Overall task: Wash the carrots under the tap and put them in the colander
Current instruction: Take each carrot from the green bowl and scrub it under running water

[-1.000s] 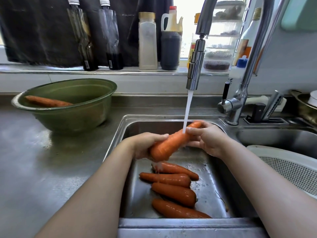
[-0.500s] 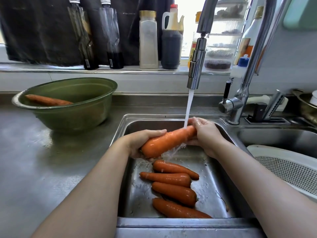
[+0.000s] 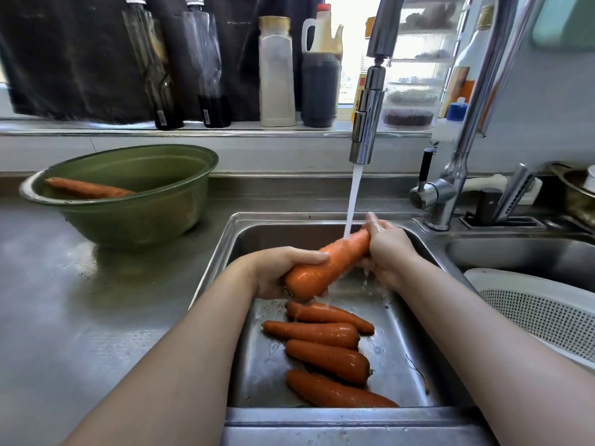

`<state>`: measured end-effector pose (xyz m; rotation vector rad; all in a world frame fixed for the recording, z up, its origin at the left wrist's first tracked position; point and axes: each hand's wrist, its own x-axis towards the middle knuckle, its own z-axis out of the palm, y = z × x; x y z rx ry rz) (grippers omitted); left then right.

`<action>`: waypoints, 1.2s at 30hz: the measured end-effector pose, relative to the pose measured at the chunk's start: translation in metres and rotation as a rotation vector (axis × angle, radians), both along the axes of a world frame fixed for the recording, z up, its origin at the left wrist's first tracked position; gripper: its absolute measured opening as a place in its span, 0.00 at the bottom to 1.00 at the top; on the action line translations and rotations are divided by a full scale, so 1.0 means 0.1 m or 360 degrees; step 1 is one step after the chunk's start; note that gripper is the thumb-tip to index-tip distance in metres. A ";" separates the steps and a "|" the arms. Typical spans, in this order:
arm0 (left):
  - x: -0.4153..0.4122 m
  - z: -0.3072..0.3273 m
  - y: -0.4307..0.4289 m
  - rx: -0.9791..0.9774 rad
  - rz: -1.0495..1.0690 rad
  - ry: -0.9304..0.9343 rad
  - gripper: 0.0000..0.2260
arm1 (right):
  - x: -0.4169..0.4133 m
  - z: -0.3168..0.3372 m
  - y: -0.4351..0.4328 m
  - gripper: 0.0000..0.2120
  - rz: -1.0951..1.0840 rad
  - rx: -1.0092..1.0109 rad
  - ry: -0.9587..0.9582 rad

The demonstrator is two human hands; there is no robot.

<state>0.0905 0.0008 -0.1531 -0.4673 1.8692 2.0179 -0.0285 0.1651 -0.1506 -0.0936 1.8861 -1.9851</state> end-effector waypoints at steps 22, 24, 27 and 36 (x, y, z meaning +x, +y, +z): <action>-0.08 -0.36 -0.08 -0.0248 0.0054 -0.0088 0.35 | 0.07 0.01 0.12 0.18 0.0568 -0.0264 0.0054; -0.05 -0.36 -0.04 -0.0239 -0.0133 -0.0208 0.36 | 0.05 0.02 0.12 0.18 0.0591 -0.0309 0.0058; -0.05 -0.34 -0.03 -0.0099 -0.0280 -0.0332 0.38 | 0.03 0.01 0.13 0.19 0.0619 -0.0404 -0.0131; 0.01 -0.25 -0.09 0.0090 -0.0120 -0.0287 0.42 | 0.01 0.05 0.19 0.20 0.0694 -0.0551 -0.0199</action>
